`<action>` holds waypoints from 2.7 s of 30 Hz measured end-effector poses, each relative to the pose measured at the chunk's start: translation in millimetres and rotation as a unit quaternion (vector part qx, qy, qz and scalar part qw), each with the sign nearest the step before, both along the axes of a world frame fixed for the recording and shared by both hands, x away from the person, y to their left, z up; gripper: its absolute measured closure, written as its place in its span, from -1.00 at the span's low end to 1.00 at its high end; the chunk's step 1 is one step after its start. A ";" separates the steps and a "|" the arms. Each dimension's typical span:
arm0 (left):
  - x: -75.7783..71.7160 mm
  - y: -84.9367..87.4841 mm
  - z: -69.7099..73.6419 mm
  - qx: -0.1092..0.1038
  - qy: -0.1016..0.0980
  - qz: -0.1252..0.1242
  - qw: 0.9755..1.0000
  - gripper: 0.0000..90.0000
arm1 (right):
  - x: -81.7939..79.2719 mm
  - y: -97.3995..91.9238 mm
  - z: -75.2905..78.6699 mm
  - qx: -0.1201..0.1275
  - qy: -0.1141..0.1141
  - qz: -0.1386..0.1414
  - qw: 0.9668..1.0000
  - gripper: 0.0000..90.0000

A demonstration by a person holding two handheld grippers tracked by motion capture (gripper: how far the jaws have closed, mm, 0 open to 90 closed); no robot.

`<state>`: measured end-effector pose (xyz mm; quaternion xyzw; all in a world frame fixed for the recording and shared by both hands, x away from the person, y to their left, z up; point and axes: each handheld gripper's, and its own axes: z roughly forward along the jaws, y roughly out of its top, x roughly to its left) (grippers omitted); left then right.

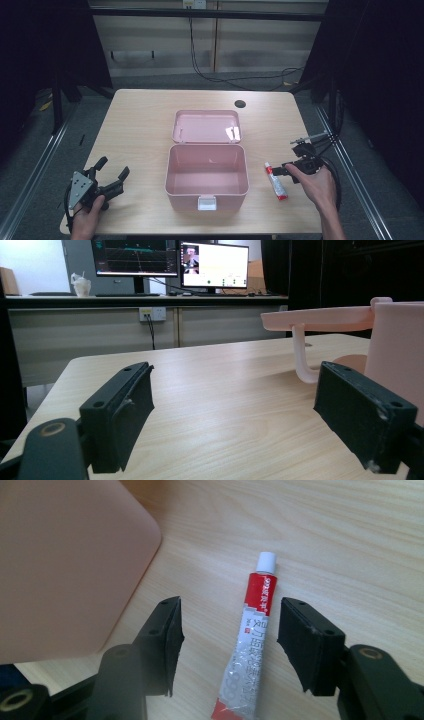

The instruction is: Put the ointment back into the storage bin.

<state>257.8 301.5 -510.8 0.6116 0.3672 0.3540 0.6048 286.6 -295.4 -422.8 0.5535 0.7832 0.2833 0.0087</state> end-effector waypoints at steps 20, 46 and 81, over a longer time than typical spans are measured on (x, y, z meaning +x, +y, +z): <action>0.1 0.1 0.0 0.000 0.000 0.000 1.000 -0.65 | 26.8 23.6 -27.6 -0.122 0.075 0.013 0.990 0.12; 0.1 0.2 0.0 0.001 0.000 -0.002 1.000 -0.65 | 33.3 48.4 -42.5 -0.201 0.128 0.023 0.971 0.44; 0.1 0.3 0.0 0.001 0.000 -0.003 1.000 -0.65 | 30.8 43.8 -37.7 -0.164 0.129 0.057 0.976 0.58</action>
